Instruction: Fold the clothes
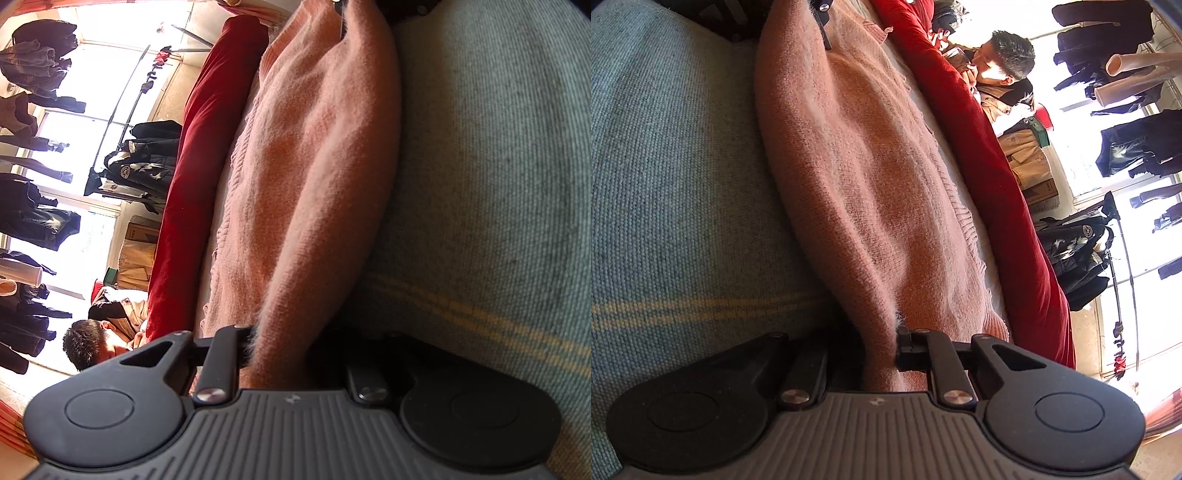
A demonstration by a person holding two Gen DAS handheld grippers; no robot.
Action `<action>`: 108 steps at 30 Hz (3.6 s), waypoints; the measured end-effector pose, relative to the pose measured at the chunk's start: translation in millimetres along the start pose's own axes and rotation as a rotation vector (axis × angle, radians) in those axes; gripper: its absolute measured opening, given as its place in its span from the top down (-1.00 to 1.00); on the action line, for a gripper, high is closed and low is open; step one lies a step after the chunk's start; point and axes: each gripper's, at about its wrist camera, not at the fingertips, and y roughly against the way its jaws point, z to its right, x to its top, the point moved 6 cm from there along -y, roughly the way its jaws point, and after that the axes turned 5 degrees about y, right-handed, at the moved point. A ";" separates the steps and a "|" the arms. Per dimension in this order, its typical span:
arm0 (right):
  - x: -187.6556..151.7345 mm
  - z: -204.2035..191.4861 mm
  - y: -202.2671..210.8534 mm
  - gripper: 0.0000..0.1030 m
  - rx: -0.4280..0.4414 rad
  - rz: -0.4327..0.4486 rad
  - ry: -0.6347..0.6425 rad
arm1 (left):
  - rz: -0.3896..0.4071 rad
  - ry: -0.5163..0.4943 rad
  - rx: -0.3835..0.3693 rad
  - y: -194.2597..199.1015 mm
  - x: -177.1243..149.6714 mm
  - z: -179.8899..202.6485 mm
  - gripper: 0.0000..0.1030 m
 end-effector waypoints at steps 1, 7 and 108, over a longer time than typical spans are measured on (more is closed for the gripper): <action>-0.5 -0.1 0.3 0.66 -0.002 0.003 -0.005 | 0.002 0.002 0.002 0.3 0.0 0.1 0.80; 0.7 -3.4 2.3 0.68 -0.051 -0.006 0.027 | 0.004 -0.002 0.017 1.0 0.8 -3.7 0.79; 19.1 -62.2 229.8 0.75 0.204 -0.021 0.134 | 0.074 -0.084 -0.009 199.2 -28.3 27.8 0.83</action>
